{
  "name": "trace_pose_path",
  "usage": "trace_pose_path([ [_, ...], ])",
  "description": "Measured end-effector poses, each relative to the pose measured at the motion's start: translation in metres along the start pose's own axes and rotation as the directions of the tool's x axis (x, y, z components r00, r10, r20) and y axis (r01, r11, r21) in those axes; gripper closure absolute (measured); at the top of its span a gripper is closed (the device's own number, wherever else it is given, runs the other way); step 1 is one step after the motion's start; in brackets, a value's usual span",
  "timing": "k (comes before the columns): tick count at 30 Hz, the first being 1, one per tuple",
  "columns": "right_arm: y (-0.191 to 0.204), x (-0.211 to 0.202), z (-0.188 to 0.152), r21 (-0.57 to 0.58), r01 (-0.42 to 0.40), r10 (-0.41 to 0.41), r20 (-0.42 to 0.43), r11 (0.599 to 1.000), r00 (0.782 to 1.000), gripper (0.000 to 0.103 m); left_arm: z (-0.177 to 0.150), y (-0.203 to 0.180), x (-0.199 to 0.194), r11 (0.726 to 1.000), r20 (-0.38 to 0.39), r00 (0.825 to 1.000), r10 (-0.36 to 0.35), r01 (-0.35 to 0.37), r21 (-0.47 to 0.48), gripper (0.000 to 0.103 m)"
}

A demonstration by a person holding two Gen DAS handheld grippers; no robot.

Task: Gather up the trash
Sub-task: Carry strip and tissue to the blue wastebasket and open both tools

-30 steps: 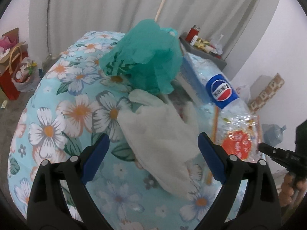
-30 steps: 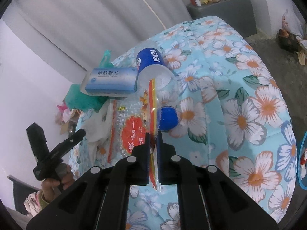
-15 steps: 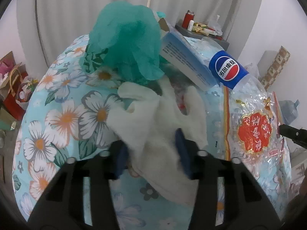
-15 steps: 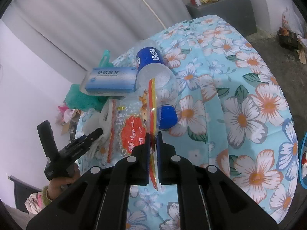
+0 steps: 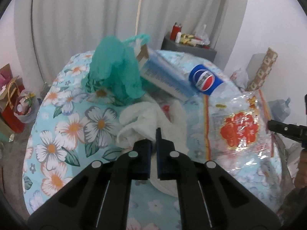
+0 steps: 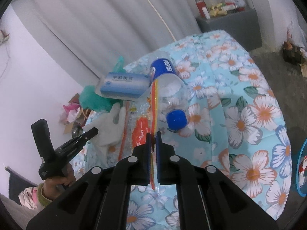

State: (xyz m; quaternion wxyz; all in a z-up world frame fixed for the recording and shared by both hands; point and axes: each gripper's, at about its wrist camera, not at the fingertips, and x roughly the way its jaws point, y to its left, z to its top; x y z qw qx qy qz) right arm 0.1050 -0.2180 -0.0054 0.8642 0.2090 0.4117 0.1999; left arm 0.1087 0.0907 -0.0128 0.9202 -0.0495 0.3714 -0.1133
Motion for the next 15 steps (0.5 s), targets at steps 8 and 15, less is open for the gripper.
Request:
trace_pose_path([
  [8,0.009,-0.021,-0.004,-0.025,-0.013,0.015,0.055,1.0,0.998,0.099,0.003,-0.019,-0.039,0.997,0.075,0.995,-0.066,0.063,0.046,0.101],
  [15,0.016,-0.045,-0.01,-0.042,-0.026,0.031,0.129,0.999,0.991,0.099,0.009,-0.037,-0.067,0.991,0.118,0.987,-0.111,0.1,0.09,0.102],
])
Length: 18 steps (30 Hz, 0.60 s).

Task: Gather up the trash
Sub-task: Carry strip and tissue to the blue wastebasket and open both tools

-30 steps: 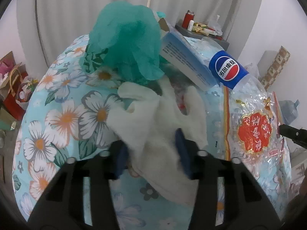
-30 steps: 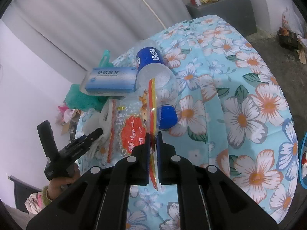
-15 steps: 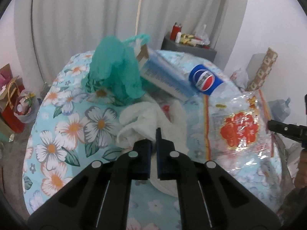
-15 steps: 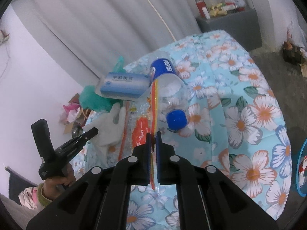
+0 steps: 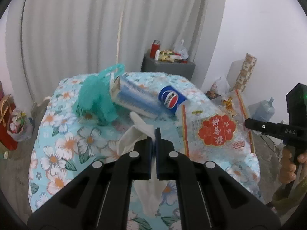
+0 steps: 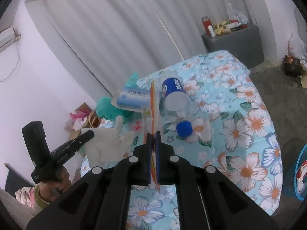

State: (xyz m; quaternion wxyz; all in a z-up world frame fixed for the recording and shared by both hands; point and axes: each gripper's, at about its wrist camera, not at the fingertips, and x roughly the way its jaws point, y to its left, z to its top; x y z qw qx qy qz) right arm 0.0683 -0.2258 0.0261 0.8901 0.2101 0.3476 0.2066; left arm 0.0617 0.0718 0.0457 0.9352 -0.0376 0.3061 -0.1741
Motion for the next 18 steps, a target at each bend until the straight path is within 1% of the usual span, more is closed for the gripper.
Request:
trace_pose_path([
  [5,0.001,-0.021,-0.002,0.009,-0.005,0.004,0.053,1.0,0.999,0.099,0.013,-0.014,-0.017,0.999,0.042,0.999,-0.033,0.032,0.034,0.102],
  [12,-0.003,-0.046,-0.003,0.02,-0.026,0.023,0.123,0.999,0.992,0.1,0.026,-0.039,-0.033,0.995,0.08,0.994,-0.074,0.068,0.076,0.102],
  [18,-0.01,-0.07,-0.003,0.025,-0.032,0.027,0.186,0.999,0.982,0.1,0.037,-0.065,-0.038,0.987,0.099,0.988,-0.118,0.105,0.123,0.102],
])
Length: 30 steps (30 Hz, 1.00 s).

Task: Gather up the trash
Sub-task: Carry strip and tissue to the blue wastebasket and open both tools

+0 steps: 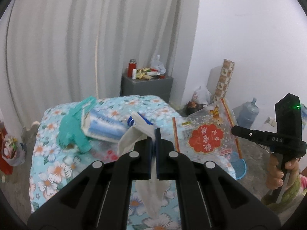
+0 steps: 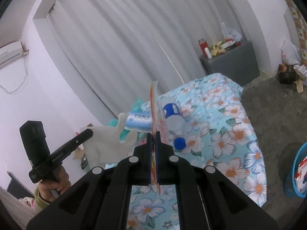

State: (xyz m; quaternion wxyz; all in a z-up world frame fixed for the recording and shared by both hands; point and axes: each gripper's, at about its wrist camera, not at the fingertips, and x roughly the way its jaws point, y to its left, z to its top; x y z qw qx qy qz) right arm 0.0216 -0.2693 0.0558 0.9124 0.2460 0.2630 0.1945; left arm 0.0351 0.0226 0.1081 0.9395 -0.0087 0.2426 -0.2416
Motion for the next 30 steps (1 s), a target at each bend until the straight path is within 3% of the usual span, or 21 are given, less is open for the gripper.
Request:
trace_pose_path([
  [10,-0.031,-0.042,0.005,0.057,0.023,-0.028,0.1,0.998,0.995,0.1,0.026,-0.056,0.014,0.99,0.018,0.995,-0.101,0.099,0.101,0.102],
  [16,-0.051,-0.069,0.007,0.096,0.048,-0.063,0.158,0.994,0.985,0.1,0.042,-0.097,0.036,0.969,-0.006,0.982,-0.191,0.19,0.156,0.102],
  [24,-0.081,-0.105,0.009,0.159,0.114,-0.149,0.231,0.981,0.961,0.1,0.058,-0.158,0.085,0.919,-0.081,0.942,-0.327,0.337,0.206,0.102],
  [27,-0.1,-0.121,0.009,0.194,0.168,-0.215,0.257,0.967,0.942,0.1,0.062,-0.191,0.109,0.89,-0.124,0.919,-0.375,0.394,0.228,0.102],
  [30,-0.123,-0.14,0.006,0.237,0.245,-0.307,0.279,0.94,0.91,0.1,0.062,-0.223,0.13,0.861,-0.162,0.894,-0.418,0.446,0.244,0.102],
])
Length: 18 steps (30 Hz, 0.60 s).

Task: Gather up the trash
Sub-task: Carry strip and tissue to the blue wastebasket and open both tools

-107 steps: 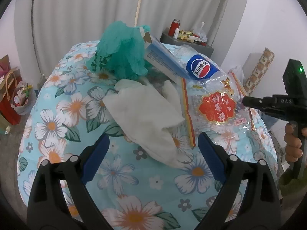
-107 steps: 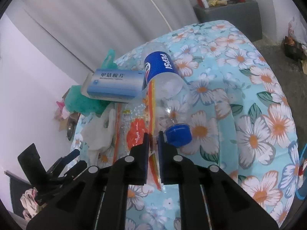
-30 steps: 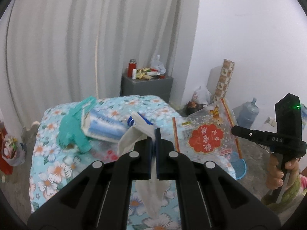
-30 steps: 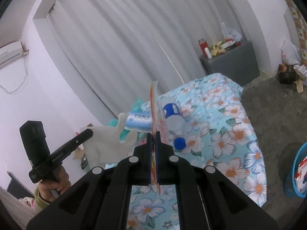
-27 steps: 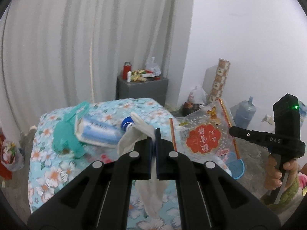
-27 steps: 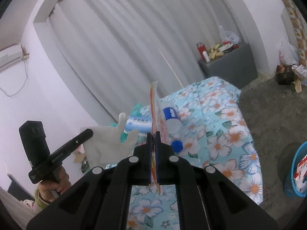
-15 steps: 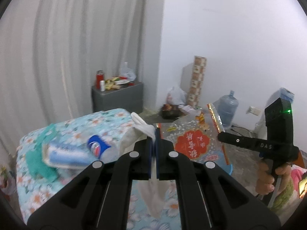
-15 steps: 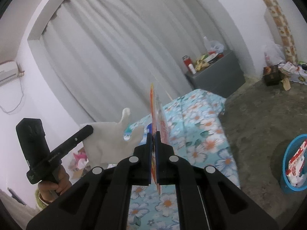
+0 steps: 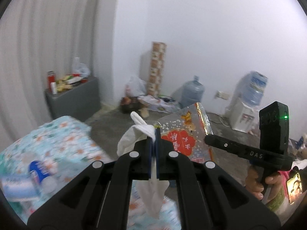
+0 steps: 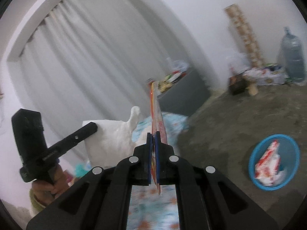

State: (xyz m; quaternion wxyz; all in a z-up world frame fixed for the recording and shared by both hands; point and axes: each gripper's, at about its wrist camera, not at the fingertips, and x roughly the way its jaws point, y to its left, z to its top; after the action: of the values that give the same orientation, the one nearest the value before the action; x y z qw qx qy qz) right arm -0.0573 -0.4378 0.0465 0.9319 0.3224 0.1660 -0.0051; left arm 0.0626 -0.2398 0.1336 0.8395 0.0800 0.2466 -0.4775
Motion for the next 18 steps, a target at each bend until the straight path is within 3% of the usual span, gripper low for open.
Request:
trace_pose_path([
  [3,-0.032,-0.014,0.007,0.048,0.091,-0.093,0.043,0.995,0.995,0.1,0.007,-0.028,0.04,0.997,-0.041,0.997,-0.067,0.069,0.04,0.102],
  [6,-0.061,-0.03,0.009,0.07,0.238,-0.243,0.082,0.969,0.966,0.1,0.009,-0.051,0.08,0.989,-0.094,0.988,-0.122,0.129,0.069,0.102],
  [10,-0.1,-0.039,0.011,0.114,0.462,-0.471,0.076,0.88,0.879,0.1,0.003,-0.08,0.142,0.974,-0.195,0.961,-0.197,0.215,0.073,0.102],
  [13,-0.129,-0.028,0.005,0.123,0.618,-0.625,0.021,0.776,0.781,0.1,-0.008,-0.1,0.196,0.963,-0.287,0.929,-0.232,0.262,0.067,0.102],
  [16,-0.153,-0.013,-0.003,0.114,0.691,-0.693,-0.034,0.714,0.721,0.1,-0.026,-0.119,0.255,0.952,-0.389,0.884,-0.259,0.303,0.053,0.102],
  [18,-0.177,-0.001,-0.011,0.127,0.713,-0.71,-0.079,0.69,0.7,0.1,-0.037,-0.125,0.285,0.945,-0.431,0.86,-0.273,0.323,0.046,0.102],
])
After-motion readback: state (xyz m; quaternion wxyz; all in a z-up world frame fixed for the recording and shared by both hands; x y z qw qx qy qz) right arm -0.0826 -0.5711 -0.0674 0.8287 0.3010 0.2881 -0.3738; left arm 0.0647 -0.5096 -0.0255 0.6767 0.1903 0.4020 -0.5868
